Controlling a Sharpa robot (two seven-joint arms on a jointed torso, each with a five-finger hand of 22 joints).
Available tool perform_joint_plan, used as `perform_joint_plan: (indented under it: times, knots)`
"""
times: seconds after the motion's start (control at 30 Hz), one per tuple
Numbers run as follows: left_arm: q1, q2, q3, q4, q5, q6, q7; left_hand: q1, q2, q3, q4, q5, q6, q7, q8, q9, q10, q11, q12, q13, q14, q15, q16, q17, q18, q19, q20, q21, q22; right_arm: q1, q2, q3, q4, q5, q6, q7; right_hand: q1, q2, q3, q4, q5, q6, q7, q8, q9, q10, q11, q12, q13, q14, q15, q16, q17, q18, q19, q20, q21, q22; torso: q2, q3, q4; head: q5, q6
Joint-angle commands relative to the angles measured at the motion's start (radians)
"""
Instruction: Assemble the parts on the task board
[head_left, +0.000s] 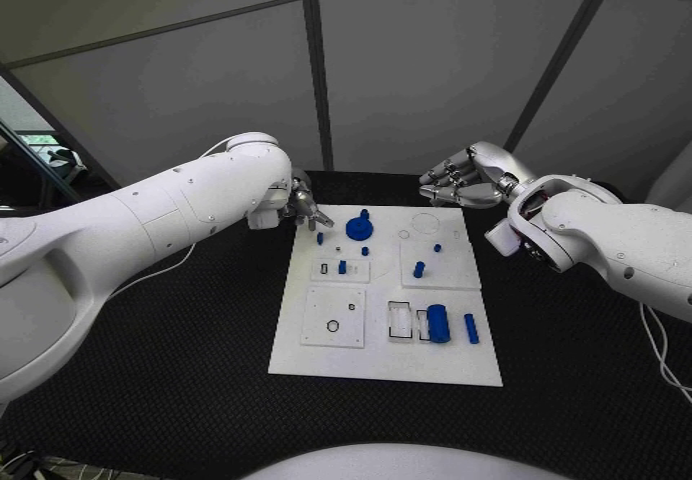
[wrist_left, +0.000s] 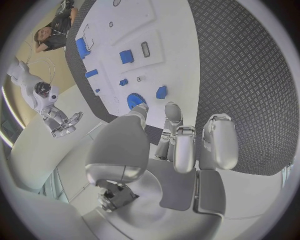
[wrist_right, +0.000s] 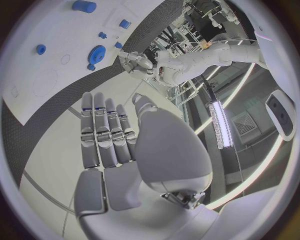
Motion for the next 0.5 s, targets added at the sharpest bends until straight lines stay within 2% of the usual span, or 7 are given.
perform_joint_plan:
  times: [0.03,0.5]
  knots:
    - [0.000,0.004,0.000,-0.006,-0.015,0.033,0.003,0.012,0.004,-0.008,0.001,0.003,0.011,-0.001,0.006,-0.002,0.002,-0.003,0.005,0.001,0.088,0.003,0.007,0.220,0.014,0.007,-0.002,0.006,0.003,0.002,0.001,0.001,0.002,-0.002,0.006,0.002,-0.011,0.002,-0.006,-0.002,0.006,-0.008,0.000,-0.004,-0.002,-0.005,0.000,-0.004,-0.001,-0.008,0.002,-0.004,-0.002,0.002,0.005,0.003,-0.006,-0.001,0.000,0.0003,-0.0007,0.002,0.000]
    - [-0.011,0.013,-0.007,-0.019,-0.015,0.055,0.001,0.034,0.016,-0.014,-0.001,0.004,0.020,-0.004,0.012,-0.003,0.001,-0.006,0.005,-0.004,0.090,0.000,0.011,0.226,0.013,0.008,-0.004,0.008,0.006,0.002,0.002,0.001,0.002,-0.002,0.009,0.001,-0.011,0.002,-0.006,-0.003,0.006,-0.008,0.000,-0.004,-0.002,-0.006,0.000,-0.004,-0.001,-0.009,0.002,-0.004,-0.002,0.002,0.005,0.003,-0.007,-0.002,0.001,0.0001,0.0002,-0.001,-0.001]
